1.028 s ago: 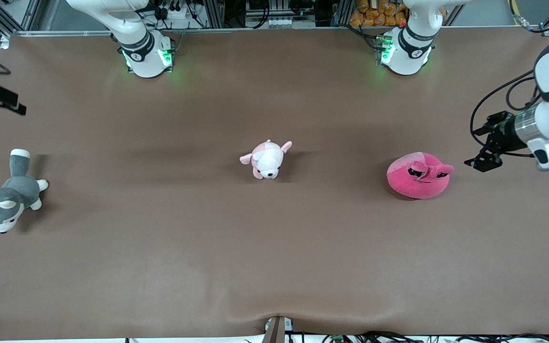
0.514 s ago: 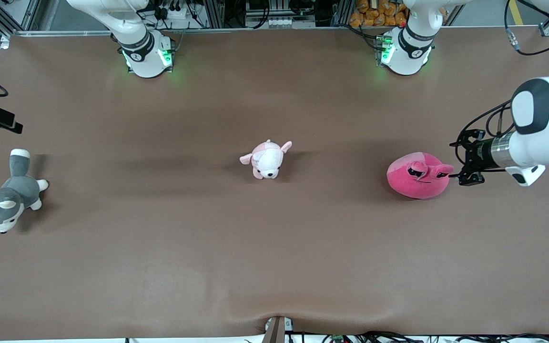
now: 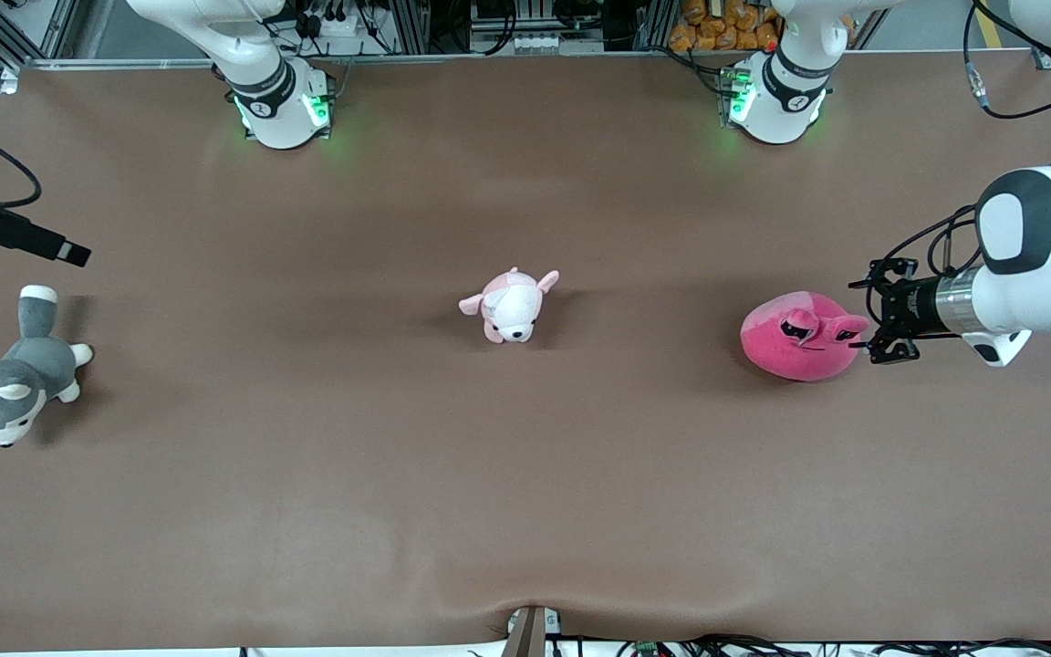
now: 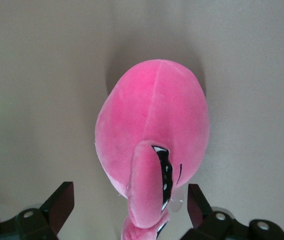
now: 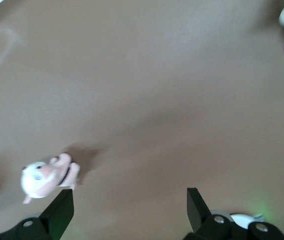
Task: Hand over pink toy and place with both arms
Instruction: 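Grasp and lift the pink toy with the left gripper while the right gripper approaches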
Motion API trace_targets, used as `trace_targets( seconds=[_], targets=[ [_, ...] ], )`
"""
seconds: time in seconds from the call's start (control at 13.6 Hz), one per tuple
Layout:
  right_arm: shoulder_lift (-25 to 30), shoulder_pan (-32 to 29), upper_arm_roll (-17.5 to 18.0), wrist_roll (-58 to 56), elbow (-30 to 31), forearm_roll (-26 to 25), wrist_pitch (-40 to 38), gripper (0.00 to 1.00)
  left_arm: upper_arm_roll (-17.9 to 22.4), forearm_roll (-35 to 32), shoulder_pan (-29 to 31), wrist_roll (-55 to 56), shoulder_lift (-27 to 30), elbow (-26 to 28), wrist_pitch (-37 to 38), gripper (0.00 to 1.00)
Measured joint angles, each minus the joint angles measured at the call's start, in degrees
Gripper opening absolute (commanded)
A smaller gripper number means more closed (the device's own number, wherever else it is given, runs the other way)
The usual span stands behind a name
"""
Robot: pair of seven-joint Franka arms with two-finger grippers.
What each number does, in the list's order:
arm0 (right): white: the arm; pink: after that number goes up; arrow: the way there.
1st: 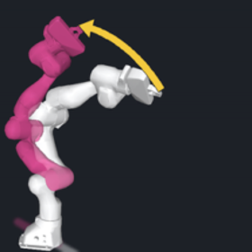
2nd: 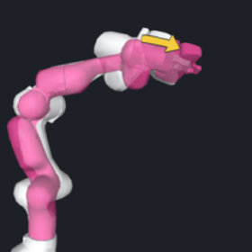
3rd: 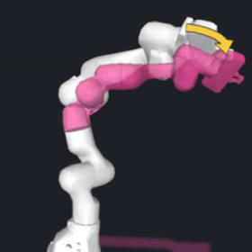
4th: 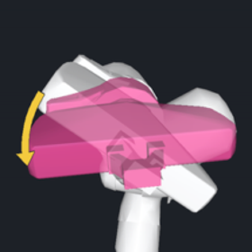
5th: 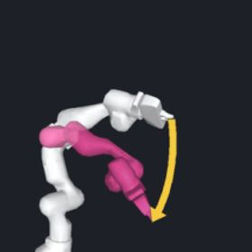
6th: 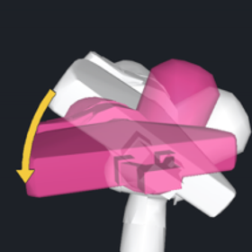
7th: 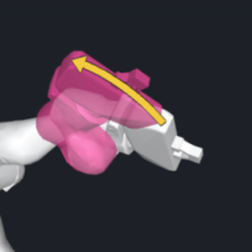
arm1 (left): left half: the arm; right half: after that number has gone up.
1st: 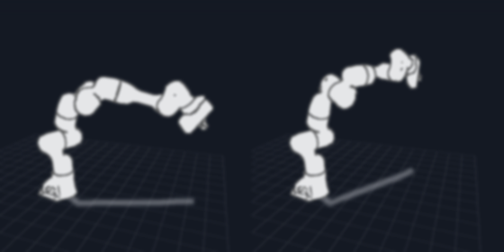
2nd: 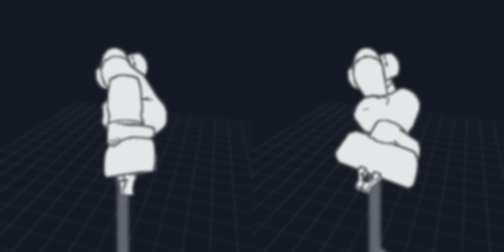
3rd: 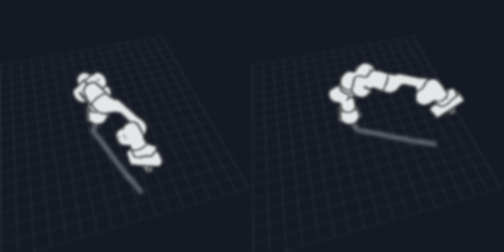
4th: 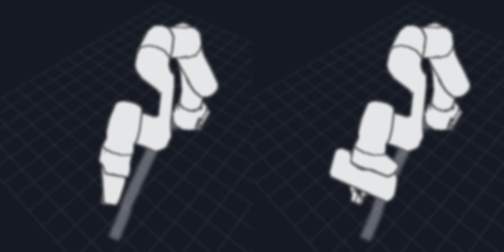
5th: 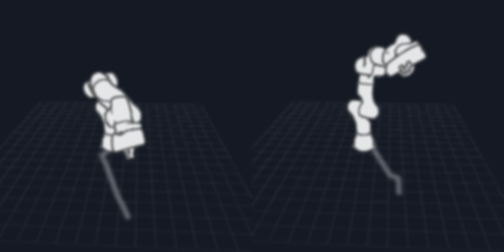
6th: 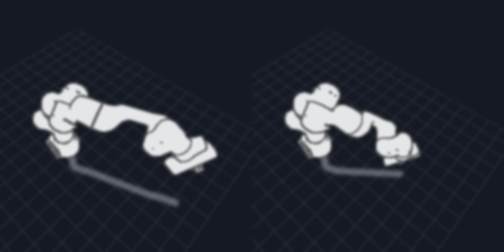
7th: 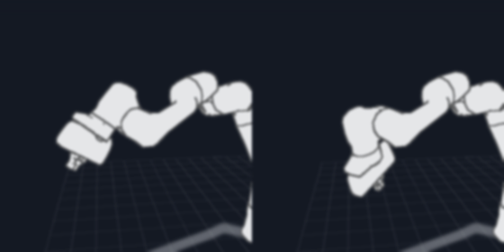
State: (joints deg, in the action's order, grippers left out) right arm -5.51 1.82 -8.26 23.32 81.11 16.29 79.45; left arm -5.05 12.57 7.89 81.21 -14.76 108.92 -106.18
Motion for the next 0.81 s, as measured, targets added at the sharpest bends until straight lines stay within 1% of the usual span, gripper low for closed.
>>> trace_targets(
  seconds=[0.07, 0.15, 0.22, 0.37, 0.44, 0.51, 0.66, 0.81],
  targets=[
    [0.0, 0.0, 0.1, 3.7, 0.0, 0.8, -0.5, 1.00, 0.0, 0.0, 0.0, 0.0, -0.6, -0.2, 0.0, 0.84],
    [0.0, 0.1, 0.1, 7.1, 0.0, 1.2, -1.0, 1.00, 0.0, 0.0, 0.0, 0.0, -1.2, -0.4, 0.0, 0.74],
    [0.0, 0.3, 0.2, 10.6, 0.0, 1.4, -2.3, 1.00, 0.0, 0.0, 0.0, 0.0, -1.6, -0.6, 0.0, 0.61],
    [0.0, 1.3, 0.3, 19.1, 0.0, 2.7, -5.4, 1.00, 0.0, 0.0, 0.1, 0.0, -2.0, -1.0, 0.0, 0.18],
    [0.0, 2.2, 0.3, 23.9, 0.0, 4.1, -6.5, 1.00, 0.0, 0.0, 0.1, 0.0, -2.0, -1.0, 0.0, 0.00],
    [0.0, 3.4, 0.4, 28.4, 0.0, 5.2, -6.9, 1.00, 0.0, 0.0, 0.1, 0.0, -2.0, -1.1, 0.0, 0.00],
    [0.0, 6.7, 0.6, 35.7, 0.0, 6.0, -7.0, 1.00, -0.1, 0.0, -0.2, -0.1, -2.0, -2.0, 0.2, 0.00],
    [0.0, 9.5, 0.7, 40.2, 0.0, 6.0, -7.0, 1.00, -0.7, 0.0, -0.4, -0.1, -1.8, -4.7, 3.5, 0.00]
  ],
)
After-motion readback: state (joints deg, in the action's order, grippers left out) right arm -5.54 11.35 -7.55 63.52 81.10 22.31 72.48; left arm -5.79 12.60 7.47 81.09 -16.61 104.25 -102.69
